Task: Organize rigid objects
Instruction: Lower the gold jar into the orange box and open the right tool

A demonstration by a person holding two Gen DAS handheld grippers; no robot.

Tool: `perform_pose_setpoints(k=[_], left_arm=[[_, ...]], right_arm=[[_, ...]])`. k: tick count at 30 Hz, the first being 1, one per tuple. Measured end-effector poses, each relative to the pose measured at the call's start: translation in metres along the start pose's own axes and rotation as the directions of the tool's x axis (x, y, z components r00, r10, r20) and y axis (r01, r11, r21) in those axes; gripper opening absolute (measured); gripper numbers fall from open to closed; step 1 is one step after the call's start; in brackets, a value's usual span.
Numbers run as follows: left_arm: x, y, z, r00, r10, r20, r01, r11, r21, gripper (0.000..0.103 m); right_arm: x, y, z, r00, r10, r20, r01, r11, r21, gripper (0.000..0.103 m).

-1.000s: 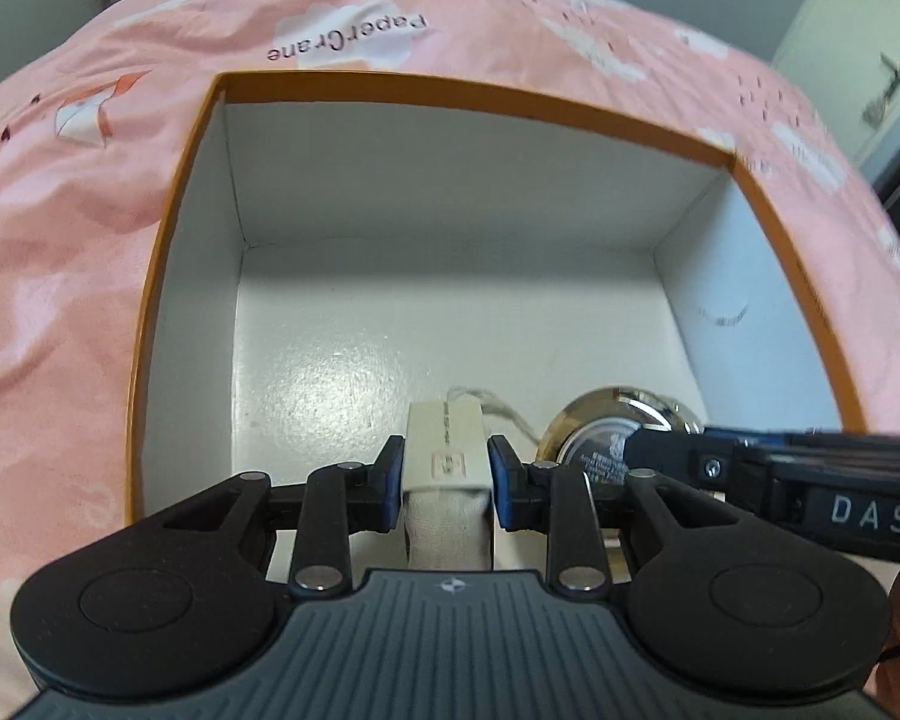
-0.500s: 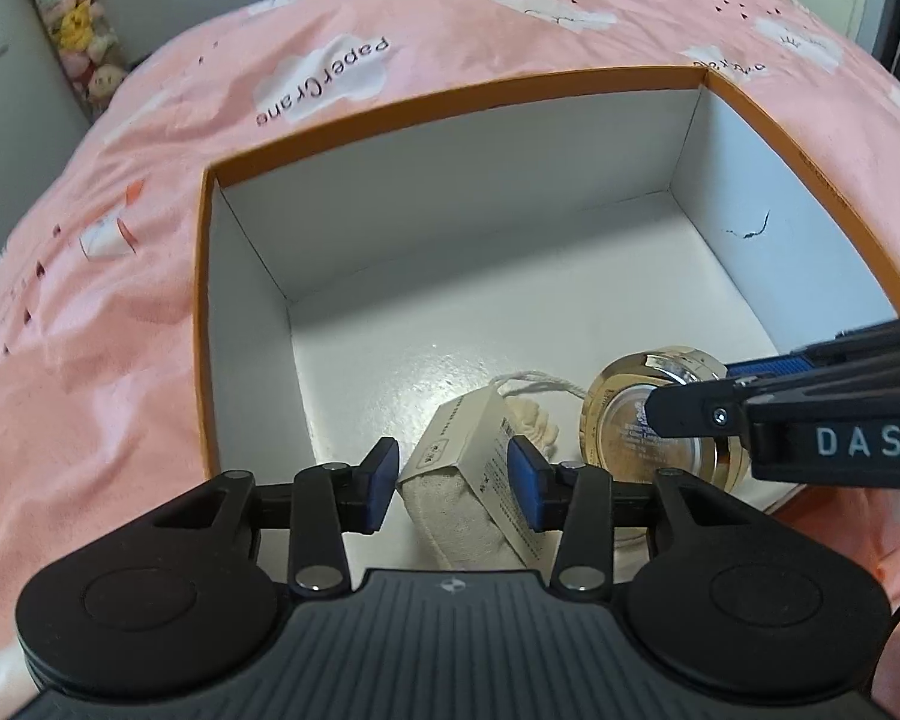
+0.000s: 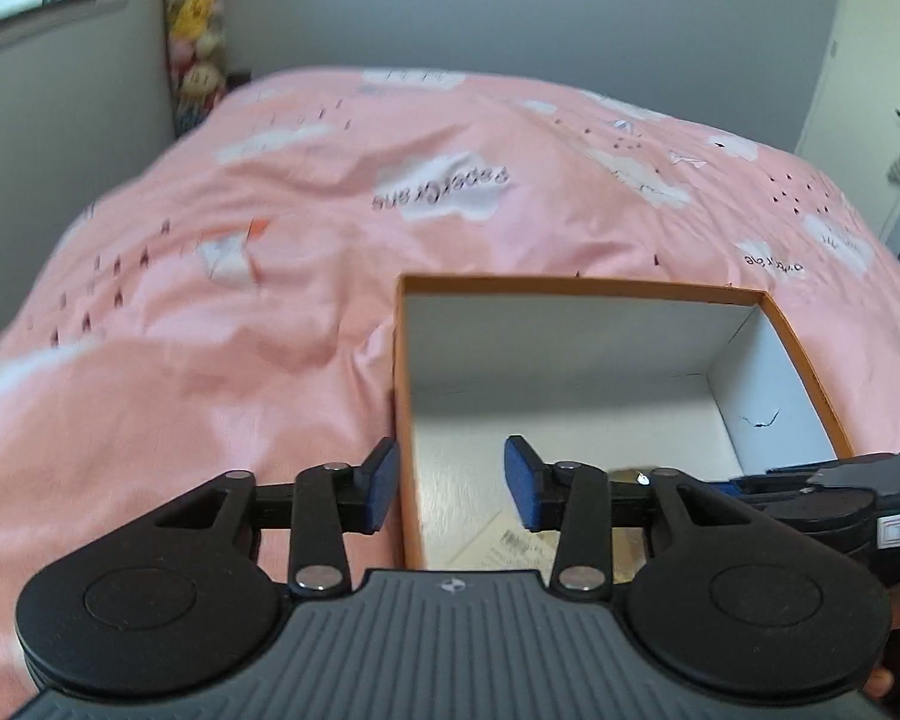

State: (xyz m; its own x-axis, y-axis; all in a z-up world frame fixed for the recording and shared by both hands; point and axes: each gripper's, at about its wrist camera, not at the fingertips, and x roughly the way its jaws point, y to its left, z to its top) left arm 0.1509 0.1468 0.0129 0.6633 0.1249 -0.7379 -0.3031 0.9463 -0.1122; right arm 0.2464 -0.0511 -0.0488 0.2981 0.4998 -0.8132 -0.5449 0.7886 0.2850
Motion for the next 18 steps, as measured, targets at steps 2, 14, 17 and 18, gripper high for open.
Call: perform_pose_setpoints(k=[2,14,17,18], left_arm=[[0.002,0.009,-0.005,1.0,-0.013,-0.027,0.012,0.999,-0.037,0.041],[0.009,0.026,-0.02,0.993,-0.096,-0.075,0.085,0.987,-0.134,0.024],[0.01,0.027,-0.02,0.992,-0.101,-0.078,0.089,0.985,-0.149,0.024],[0.01,0.028,-0.02,0.991,-0.106,-0.078,0.093,0.984,-0.155,0.024]], right_arm=[[0.005,0.008,0.002,1.0,-0.014,-0.002,0.014,0.999,-0.031,0.027],[0.025,0.05,0.008,1.0,-0.017,0.027,0.022,0.974,-0.226,0.027],[0.03,0.063,0.008,0.998,-0.043,0.044,0.055,0.954,-0.296,0.027],[0.032,0.068,0.009,0.998,-0.049,0.049,0.062,0.945,-0.32,0.027]])
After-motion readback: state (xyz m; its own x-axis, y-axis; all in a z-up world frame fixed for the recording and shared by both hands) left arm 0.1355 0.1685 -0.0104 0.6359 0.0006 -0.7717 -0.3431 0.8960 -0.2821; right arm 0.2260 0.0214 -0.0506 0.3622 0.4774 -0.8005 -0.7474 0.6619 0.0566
